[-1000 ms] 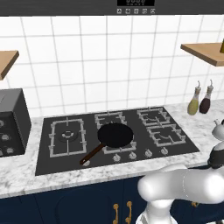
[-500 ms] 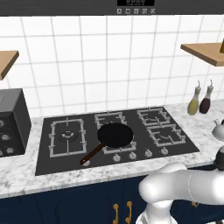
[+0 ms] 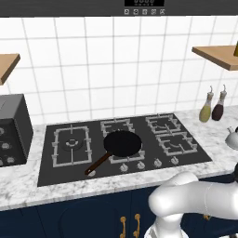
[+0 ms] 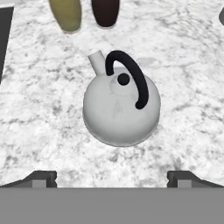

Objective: Pick the kettle from the counter and place it on a stove burner. Then turn the burner on.

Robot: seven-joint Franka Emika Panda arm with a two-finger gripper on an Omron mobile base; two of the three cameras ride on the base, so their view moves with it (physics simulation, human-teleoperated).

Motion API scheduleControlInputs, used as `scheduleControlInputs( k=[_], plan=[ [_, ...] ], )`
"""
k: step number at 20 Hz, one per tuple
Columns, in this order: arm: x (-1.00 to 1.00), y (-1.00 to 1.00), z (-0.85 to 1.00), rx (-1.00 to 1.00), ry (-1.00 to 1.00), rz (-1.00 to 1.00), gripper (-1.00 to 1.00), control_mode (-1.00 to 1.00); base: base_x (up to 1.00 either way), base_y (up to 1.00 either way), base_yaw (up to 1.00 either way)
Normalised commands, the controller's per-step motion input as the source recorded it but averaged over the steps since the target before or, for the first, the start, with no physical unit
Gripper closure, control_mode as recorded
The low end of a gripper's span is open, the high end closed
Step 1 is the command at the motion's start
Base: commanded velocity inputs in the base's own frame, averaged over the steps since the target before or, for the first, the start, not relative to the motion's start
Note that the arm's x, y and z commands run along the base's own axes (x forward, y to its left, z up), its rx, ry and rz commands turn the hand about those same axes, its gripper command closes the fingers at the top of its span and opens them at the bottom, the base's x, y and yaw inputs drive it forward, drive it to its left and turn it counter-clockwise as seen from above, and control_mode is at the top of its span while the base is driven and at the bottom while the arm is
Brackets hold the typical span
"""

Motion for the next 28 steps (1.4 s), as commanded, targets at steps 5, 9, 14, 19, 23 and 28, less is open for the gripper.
scheduleControlInputs(
  k=[5,9,14,19,23,28],
  plan=[
    [0.17,-0.18,-0.10,0.00,0.00,0.00,-1.00,-1.00,0.00,0.00,0.00],
    [0.19,-0.20,-0.12,0.00,0.00,0.00,-1.00,-1.00,0.00,0.00,0.00],
    [0.27,-0.15,-0.15,0.00,0.00,0.00,-1.00,-1.00,0.00,0.00,0.00],
    [0.25,-0.17,-0.14,0.00,0.00,0.00,-1.00,-1.00,0.00,0.00,0.00],
    [0.23,-0.19,-0.12,0.00,0.00,0.00,-1.00,-1.00,0.00,0.00,0.00],
    [0.24,-0.16,-0.12,0.00,0.00,0.00,-1.00,-1.00,0.00,0.00,0.00]
  ],
)
